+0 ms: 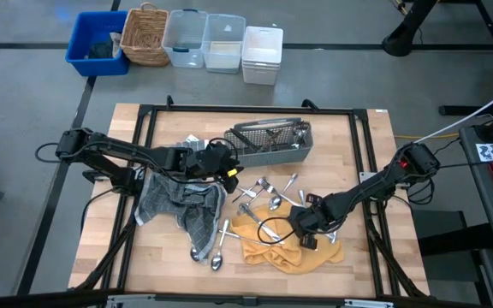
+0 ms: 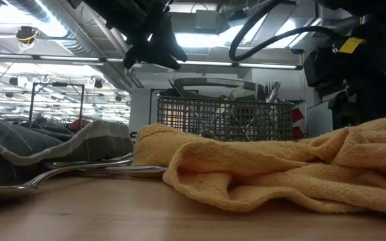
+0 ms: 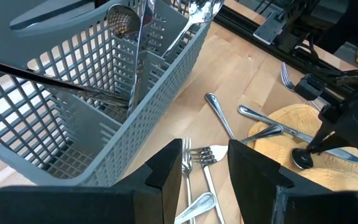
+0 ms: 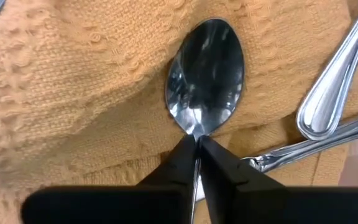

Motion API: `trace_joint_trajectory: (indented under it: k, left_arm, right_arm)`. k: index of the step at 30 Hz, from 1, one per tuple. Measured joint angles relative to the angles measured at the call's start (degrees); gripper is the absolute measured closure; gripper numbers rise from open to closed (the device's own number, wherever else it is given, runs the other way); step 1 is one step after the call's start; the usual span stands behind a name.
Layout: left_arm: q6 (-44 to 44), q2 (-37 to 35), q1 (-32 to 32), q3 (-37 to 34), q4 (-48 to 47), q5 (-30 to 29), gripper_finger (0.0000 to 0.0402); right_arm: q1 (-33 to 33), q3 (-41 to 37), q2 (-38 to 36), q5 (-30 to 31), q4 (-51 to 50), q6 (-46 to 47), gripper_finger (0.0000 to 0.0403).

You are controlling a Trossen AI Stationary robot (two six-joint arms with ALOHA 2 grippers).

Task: Sort silverware
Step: Put the silver spoon into the gray utensil holder

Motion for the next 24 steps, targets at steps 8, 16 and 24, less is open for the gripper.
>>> trace_joint_trajectory:
  k: [8,16,24]
  left_arm:
    - [1.27,0.00,-0.39,0.00,-0.80,0.64,0.0284]
    - [1.29,0.00,-0.39,0.00,-1.70,0.79,0.0284]
    - [1.29,0.00,-0.39,0.00,-1.70,0.81,0.0284]
  right_arm:
    - [0.00,0.00,0.00,-0.02,-0.01,0.04,0.0386]
    - [0.00,0.00,0.00,-0.50,-0.10,0.08,0.0328]
    - [0.00,0.00,0.00,0.18,-0.10,-1.18,0.0311]
